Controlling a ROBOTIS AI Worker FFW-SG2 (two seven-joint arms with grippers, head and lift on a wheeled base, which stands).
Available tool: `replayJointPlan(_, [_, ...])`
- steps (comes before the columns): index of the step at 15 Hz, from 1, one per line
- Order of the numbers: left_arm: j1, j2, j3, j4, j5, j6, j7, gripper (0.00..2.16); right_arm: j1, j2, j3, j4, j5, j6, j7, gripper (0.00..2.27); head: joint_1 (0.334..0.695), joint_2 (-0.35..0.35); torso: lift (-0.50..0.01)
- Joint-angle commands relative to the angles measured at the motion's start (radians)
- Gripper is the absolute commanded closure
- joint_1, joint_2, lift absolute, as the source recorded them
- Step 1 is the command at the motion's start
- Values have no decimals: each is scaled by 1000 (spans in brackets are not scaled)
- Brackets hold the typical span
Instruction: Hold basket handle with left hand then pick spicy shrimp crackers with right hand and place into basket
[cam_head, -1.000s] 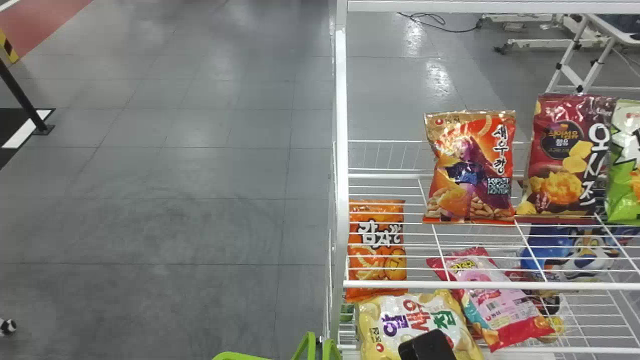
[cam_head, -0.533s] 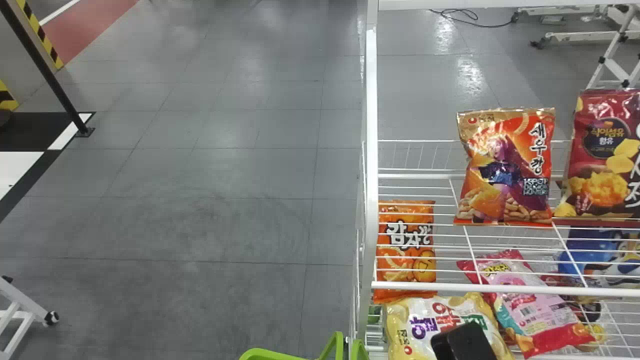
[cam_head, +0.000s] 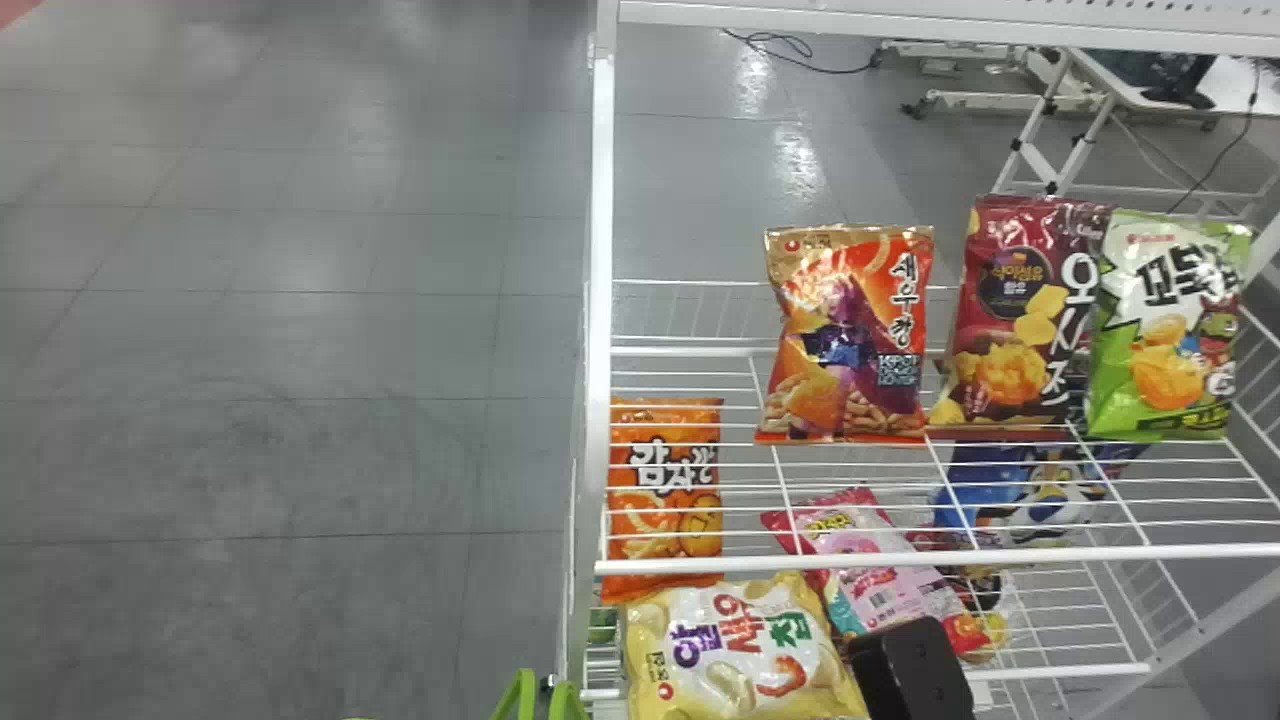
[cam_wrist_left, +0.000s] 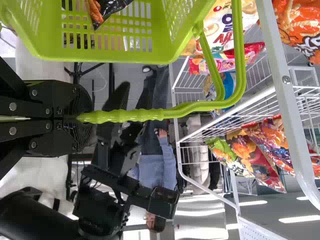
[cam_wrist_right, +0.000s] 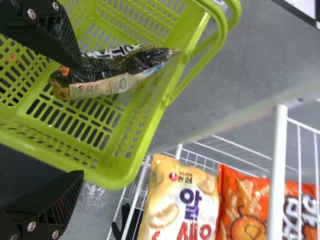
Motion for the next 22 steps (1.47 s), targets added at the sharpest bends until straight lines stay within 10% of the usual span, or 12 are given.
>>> replayJointPlan(1, [0, -4, 0, 1, -4, 1, 0, 1895, 21, 6, -90, -60, -22, 5, 6, 56, 695, -202, -37])
replayJointPlan(5, [-2, -12, 0, 11, -18, 1, 0, 1895, 47, 45, -134, -11, -34, -331, 93, 63, 695, -278, -37])
replayJointPlan(9, [-3, -17, -12, 11, -28, 1, 0, 1895, 43, 83, -114, 66, -42, -650, 103, 63, 695, -187, -37])
replayJointPlan(22, [-15, -38, -41, 27, -59, 1, -6, 1895, 109, 69, -28, 382, 113, -1519, -65, 97, 695, -285, -37])
